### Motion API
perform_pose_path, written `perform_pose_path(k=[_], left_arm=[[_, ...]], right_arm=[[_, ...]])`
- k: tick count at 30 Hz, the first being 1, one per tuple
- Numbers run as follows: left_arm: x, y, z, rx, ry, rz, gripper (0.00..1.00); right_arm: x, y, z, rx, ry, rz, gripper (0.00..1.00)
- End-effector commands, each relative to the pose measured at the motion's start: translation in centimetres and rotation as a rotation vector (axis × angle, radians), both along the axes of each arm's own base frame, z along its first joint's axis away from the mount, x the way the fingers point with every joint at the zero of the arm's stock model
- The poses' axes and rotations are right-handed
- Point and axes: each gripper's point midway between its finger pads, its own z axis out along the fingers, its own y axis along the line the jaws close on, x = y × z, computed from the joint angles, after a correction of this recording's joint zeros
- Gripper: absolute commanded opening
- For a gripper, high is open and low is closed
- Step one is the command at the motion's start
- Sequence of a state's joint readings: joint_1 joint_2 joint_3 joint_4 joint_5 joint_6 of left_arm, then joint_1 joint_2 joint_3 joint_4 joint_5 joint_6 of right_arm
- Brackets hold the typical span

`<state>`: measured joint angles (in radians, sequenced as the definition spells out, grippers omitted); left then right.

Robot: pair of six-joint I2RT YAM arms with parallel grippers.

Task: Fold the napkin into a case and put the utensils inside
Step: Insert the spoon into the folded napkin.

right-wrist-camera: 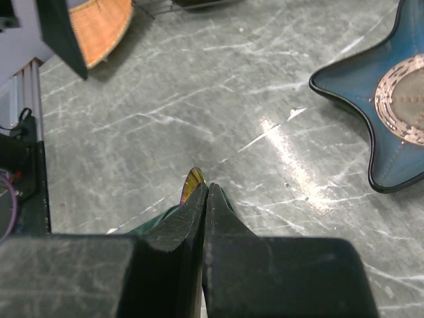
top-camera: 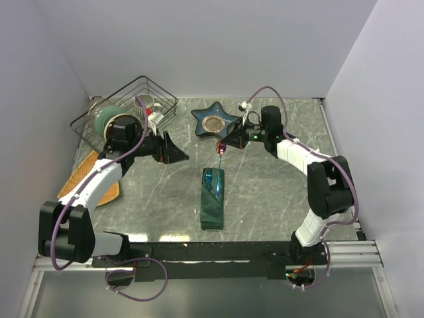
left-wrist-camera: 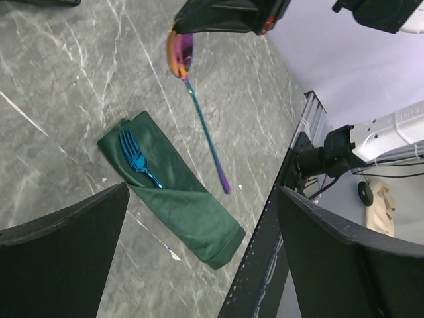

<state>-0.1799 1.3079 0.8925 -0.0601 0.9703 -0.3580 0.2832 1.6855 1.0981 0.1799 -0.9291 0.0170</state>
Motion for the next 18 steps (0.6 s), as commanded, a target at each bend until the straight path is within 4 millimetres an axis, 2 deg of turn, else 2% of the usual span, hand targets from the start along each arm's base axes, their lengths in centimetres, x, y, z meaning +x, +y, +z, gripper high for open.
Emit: perform_pose_path(k=[1, 8, 13, 14, 18], left_arm=[[0.6, 0.0, 1.0, -0.005, -0.016, -0.012, 0.99], [1.2, -0.3, 1.0, -0.03, 0.019, 0.002, 0.99], [1.2, -0.3, 1.0, -0.03, 0.023, 0.007, 0.99], [1.2, -0.3, 1.0, -0.03, 0.024, 0.01, 0.99], [1.3, -0.3, 1.1, -0.03, 0.018, 0.01, 0.99]], right_arm=[[1.3, 0.5, 0.4, 0.015, -0.129, 0.021, 0.0], [1.2, 0.4, -2.4, 0.01, -0.096, 0.01, 0.0], [2.0, 0.8, -3.1, 0.0, -0.091, 0.003, 0.0], [2.1, 0.8, -3.8, -0.016, -0.076, 0.003, 0.0], [3.0, 0.8, -4.1, -0.043, -0.096, 0.004, 0.0]])
